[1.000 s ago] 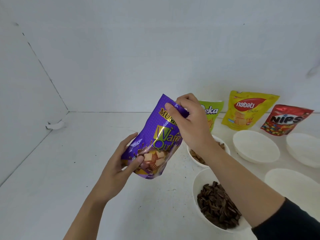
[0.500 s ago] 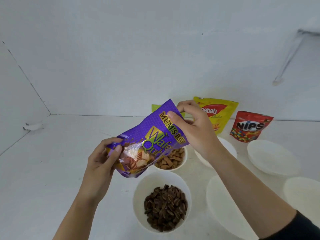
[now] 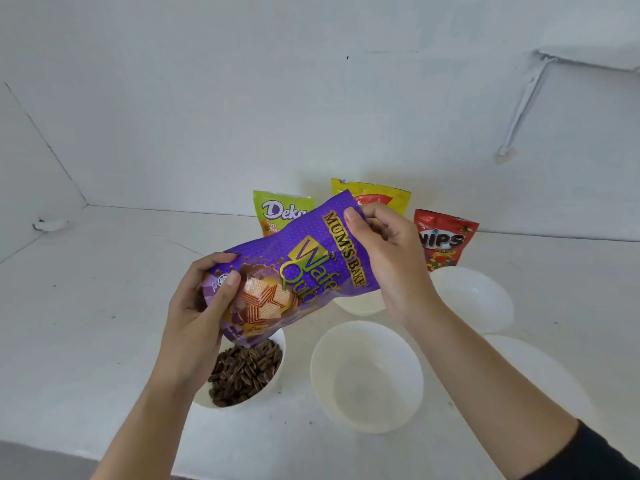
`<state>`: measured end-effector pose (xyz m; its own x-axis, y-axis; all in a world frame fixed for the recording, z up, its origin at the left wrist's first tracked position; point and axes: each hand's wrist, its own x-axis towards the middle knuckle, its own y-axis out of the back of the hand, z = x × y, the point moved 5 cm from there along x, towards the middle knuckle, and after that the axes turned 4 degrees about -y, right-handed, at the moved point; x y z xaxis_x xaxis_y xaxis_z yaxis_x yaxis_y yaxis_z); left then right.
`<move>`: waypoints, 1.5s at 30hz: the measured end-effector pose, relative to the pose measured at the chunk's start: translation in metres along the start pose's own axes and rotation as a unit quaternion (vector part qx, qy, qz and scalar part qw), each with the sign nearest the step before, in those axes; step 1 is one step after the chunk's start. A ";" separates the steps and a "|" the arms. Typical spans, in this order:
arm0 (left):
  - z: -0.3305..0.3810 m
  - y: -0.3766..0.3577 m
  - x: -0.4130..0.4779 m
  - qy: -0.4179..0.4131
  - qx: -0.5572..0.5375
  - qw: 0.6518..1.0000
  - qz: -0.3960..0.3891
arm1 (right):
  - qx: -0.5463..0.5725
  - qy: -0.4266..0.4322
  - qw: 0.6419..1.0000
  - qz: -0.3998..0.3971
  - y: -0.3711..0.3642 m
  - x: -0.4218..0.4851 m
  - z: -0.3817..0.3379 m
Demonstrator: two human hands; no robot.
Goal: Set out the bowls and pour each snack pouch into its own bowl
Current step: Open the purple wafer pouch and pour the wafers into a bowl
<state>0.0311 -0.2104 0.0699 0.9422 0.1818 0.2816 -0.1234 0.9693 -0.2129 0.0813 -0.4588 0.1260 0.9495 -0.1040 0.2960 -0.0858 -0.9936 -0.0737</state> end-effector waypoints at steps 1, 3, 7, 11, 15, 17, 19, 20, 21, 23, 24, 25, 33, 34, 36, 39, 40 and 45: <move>0.004 -0.002 -0.002 -0.006 0.006 1.000 0.004 | 0.004 0.001 1.000 0.000 0.005 -0.002 -0.001; 0.011 -0.005 -0.006 -0.019 0.017 1.000 0.007 | 0.017 0.004 1.000 -0.001 0.014 -0.007 -0.003; 0.020 -0.003 -0.010 -0.029 0.049 0.998 -0.001 | 0.052 -0.002 0.998 -0.033 0.023 -0.018 -0.005; 0.028 -0.002 -0.012 -0.022 0.065 0.997 -0.022 | 0.050 -0.009 0.995 -0.084 0.027 -0.027 -0.005; 0.034 -0.002 -0.015 -0.026 0.078 0.996 -0.038 | -0.017 -0.019 0.993 -0.116 0.030 -0.035 0.006; 0.036 -0.003 -0.016 -0.028 0.090 0.995 -0.042 | -0.023 -0.030 0.991 -0.125 0.030 -0.040 0.016; 0.036 -0.003 -0.018 -0.027 0.092 0.995 -0.035 | -0.027 -0.039 0.989 -0.139 0.030 -0.045 0.025; 0.036 -0.002 -0.019 -0.027 0.096 0.994 -0.036 | -0.028 -0.045 0.988 -0.146 0.030 -0.048 0.029; 0.036 -0.002 -0.020 -0.029 0.104 0.993 -0.039 | -0.025 -0.054 0.987 -0.149 0.031 -0.050 0.033; 0.037 -0.003 -0.022 -0.030 0.122 0.991 -0.042 | -0.010 -0.080 0.985 -0.151 0.032 -0.056 0.040; 0.036 -0.004 -0.024 -0.029 0.129 0.990 -0.042 | -0.005 -0.091 0.984 -0.152 0.033 -0.058 0.043; 0.036 -0.005 -0.025 -0.029 0.135 0.989 -0.044 | -0.003 -0.098 0.983 -0.155 0.034 -0.060 0.045; 0.029 -0.004 -0.032 -0.017 0.144 0.989 -0.042 | -0.013 -0.124 0.980 -0.156 0.033 -0.074 0.058; 0.029 -0.005 -0.033 -0.017 0.143 0.989 -0.041 | -0.012 -0.128 0.979 -0.158 0.033 -0.075 0.060; 0.031 -0.006 -0.033 -0.019 0.143 0.989 -0.040 | -0.006 -0.142 0.977 -0.157 0.034 -0.078 0.062; 0.033 -0.007 -0.030 -0.023 0.146 0.988 -0.038 | 0.011 -0.155 0.976 -0.155 0.035 -0.080 0.062; 0.035 -0.008 -0.029 -0.026 0.146 0.988 -0.036 | 0.016 -0.153 0.976 -0.152 0.035 -0.080 0.061; 0.053 -0.012 -0.023 -0.057 0.145 0.988 -0.021 | 0.048 -0.129 0.981 -0.135 0.032 -0.076 0.046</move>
<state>-0.0054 -0.2172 0.1155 0.9091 0.1416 0.3917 -0.1843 0.9801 0.0733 0.0201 -0.4807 0.0568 0.9794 0.1904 0.0672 0.1973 -0.9731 -0.1190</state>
